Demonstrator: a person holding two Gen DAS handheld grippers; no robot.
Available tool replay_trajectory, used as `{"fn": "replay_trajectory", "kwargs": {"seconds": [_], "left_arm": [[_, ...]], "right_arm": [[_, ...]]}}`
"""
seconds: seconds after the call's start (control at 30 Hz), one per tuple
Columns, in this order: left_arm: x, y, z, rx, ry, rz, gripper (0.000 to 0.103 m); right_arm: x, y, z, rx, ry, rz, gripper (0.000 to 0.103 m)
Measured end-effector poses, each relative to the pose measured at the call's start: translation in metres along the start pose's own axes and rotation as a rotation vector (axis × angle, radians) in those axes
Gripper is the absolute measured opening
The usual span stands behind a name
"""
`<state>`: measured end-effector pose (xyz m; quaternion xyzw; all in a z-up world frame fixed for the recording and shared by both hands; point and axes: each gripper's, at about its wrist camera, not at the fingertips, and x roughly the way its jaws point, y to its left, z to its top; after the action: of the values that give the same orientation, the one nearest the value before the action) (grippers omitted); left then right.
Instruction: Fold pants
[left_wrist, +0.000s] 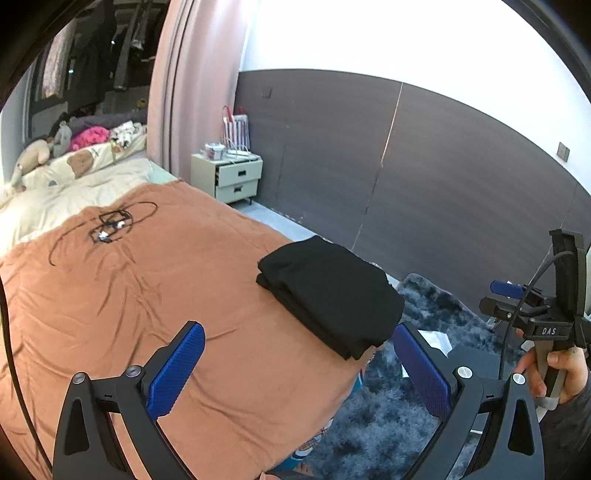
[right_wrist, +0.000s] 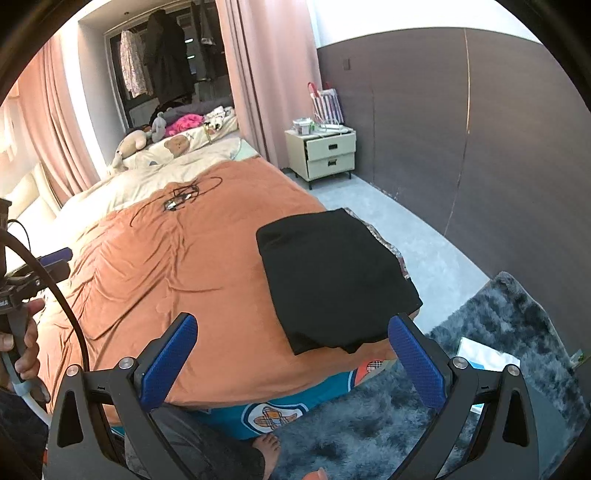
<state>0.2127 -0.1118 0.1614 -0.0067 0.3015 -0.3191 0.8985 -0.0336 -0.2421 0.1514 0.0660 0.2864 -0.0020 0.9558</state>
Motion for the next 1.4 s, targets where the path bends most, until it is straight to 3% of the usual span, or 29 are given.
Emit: {"fn": "replay_trajectory", "kwargs": {"seconds": [0.83, 1.4], "left_arm": [[-0.142, 0.001, -0.078, 0.015, -0.188, 0.088, 0.103], [-0.208, -0.004, -0.154, -0.015, -0.287, 0.233, 0.103]], "right_arm": [[-0.077, 0.049, -0.084, -0.060, -0.151, 0.008, 0.103], [-0.090, 0.071, -0.151, -0.092, -0.221, 0.076, 0.103]]}}
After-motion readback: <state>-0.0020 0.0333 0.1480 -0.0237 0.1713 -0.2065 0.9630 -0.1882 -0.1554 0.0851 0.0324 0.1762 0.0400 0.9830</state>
